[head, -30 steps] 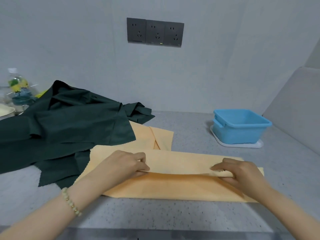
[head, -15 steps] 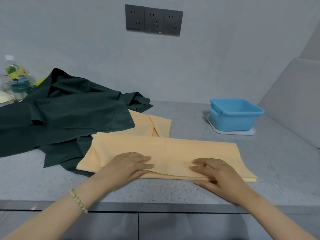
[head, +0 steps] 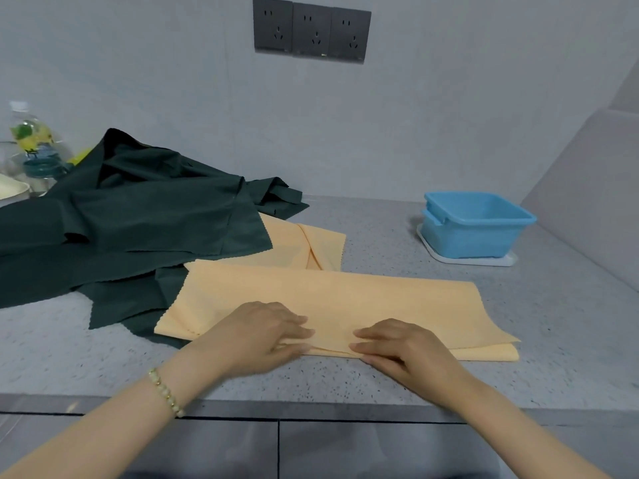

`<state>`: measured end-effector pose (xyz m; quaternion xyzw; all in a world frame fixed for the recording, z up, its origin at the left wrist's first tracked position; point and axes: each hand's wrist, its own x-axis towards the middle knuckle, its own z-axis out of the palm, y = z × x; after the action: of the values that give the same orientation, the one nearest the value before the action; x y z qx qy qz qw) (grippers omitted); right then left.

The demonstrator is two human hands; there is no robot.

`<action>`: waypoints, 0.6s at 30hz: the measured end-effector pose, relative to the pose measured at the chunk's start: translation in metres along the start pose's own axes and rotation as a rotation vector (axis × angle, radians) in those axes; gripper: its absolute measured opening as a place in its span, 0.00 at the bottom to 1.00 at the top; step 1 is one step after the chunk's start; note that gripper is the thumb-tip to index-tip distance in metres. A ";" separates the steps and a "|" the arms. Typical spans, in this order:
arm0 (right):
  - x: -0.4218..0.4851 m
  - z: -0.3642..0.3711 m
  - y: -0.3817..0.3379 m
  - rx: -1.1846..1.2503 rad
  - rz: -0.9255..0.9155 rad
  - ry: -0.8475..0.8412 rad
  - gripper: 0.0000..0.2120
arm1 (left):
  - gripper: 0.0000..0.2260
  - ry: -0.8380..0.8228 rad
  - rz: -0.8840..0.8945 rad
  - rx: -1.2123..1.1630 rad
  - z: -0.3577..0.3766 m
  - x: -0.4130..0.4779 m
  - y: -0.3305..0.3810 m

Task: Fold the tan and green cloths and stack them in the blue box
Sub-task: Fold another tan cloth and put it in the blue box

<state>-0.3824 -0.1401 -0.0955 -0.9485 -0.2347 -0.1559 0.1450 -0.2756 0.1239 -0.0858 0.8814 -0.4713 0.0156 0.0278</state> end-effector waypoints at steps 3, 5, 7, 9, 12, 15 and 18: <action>0.003 -0.002 0.001 0.045 0.052 -0.039 0.10 | 0.26 0.095 -0.040 -0.081 -0.014 0.015 0.006; 0.004 -0.003 0.002 0.087 0.092 -0.060 0.10 | 0.22 0.151 -0.071 -0.129 -0.015 0.036 0.010; 0.008 -0.004 0.001 0.120 0.129 -0.066 0.09 | 0.21 0.110 -0.146 -0.187 -0.010 0.059 0.012; 0.011 -0.004 0.001 0.151 0.173 -0.085 0.09 | 0.22 0.044 -0.209 -0.240 -0.001 0.074 0.014; 0.018 -0.006 0.004 0.315 0.266 -0.108 0.12 | 0.22 0.032 -0.256 -0.249 0.018 0.078 0.009; 0.036 -0.007 0.010 0.384 0.333 0.025 0.11 | 0.23 0.053 -0.277 -0.278 0.030 0.077 0.002; 0.070 0.001 0.018 0.151 0.404 0.046 0.16 | 0.23 0.073 -0.273 -0.289 0.034 0.076 -0.001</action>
<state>-0.3144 -0.1270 -0.0747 -0.9589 -0.0477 -0.1270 0.2493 -0.2324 0.0588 -0.1152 0.9229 -0.3432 -0.0243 0.1730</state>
